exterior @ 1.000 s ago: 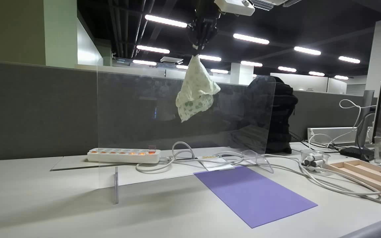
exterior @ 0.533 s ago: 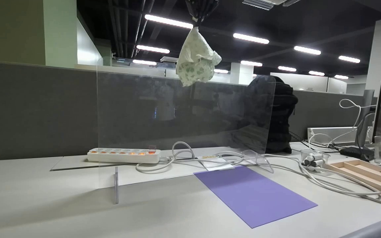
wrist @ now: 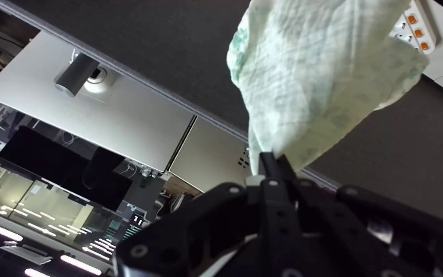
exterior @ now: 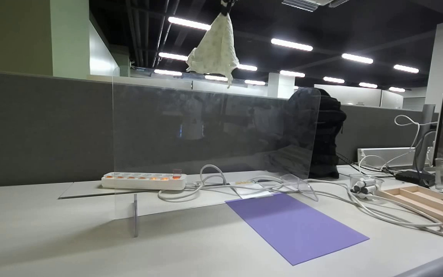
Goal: Put the cloth on the countertop shield
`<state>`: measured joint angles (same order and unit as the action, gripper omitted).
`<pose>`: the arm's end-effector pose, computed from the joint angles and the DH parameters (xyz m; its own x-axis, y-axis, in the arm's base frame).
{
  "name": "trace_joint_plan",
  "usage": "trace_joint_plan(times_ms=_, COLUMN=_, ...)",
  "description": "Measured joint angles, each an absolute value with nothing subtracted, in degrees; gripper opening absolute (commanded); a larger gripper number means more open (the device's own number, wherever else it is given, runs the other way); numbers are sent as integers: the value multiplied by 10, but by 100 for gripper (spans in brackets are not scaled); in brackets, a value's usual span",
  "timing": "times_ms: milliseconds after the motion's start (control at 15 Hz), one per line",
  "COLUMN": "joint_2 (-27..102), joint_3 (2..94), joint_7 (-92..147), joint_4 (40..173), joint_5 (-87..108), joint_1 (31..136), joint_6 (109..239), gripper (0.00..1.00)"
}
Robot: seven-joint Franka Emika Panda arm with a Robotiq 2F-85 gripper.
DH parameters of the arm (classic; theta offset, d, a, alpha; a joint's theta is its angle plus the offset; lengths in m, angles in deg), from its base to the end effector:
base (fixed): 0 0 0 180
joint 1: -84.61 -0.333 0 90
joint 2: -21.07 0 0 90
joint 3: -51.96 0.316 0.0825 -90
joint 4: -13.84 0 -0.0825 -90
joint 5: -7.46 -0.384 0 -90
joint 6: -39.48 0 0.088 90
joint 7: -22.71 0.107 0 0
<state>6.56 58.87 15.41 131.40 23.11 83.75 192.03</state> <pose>0.5254 0.0871 0.6483 0.5748 0.4599 0.6768 0.2615 -0.8870 0.3807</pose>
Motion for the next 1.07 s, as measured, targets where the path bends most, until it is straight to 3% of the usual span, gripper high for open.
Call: trace_joint_plan(times_ms=1067, joint_2=110, joint_3=559, joint_7=143, joint_4=1346, joint_5=174, joint_1=835, joint_6=1895, gripper=0)
